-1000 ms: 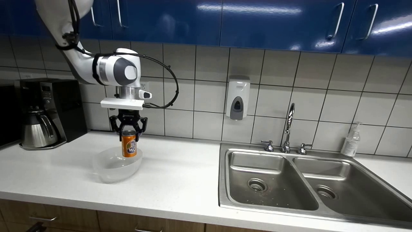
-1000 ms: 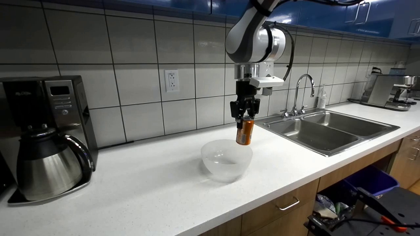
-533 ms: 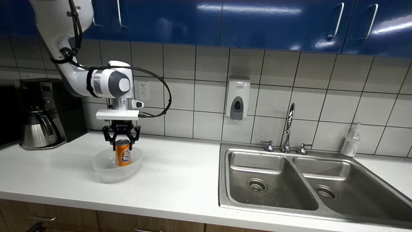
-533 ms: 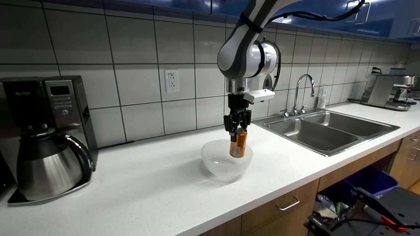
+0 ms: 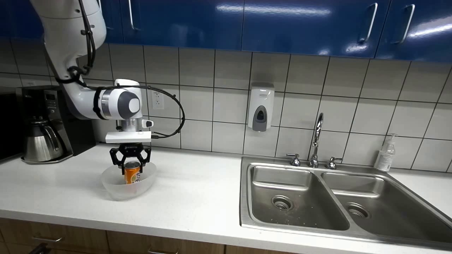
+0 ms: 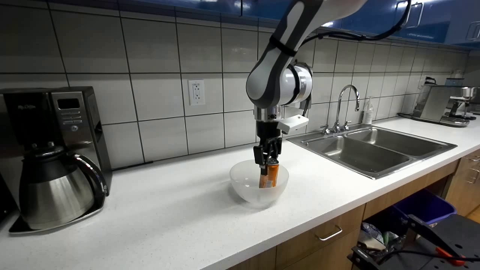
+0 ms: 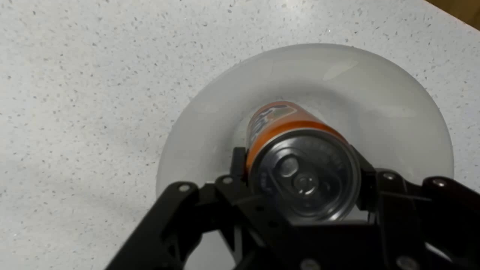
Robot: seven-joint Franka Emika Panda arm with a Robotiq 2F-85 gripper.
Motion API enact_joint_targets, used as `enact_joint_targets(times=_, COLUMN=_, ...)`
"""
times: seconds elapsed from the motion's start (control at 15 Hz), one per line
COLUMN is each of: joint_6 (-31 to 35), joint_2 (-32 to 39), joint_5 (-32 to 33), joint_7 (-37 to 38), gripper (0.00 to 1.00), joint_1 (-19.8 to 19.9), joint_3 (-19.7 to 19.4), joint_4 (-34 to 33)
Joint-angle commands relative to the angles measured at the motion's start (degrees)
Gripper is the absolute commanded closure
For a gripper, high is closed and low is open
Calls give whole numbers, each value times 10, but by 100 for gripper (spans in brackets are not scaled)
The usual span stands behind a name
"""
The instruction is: Pick up the orange fanta can and put it in the clear bowl
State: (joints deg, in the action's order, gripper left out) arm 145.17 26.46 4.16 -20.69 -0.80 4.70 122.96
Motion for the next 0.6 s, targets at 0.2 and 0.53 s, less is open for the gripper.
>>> enact_joint_targets(times=0.2, joint_6=13, joint_2=-1, joint_5=24, joint_7=-14, gripper=12, joint_1=4, joint_3=5, joint_4=3)
enact_joint_targets(times=0.53, joint_6=8, joint_2=-10, joint_5=34, joint_7=-12, gripper=0, joint_1=4, joint_3=3, joint_4=6)
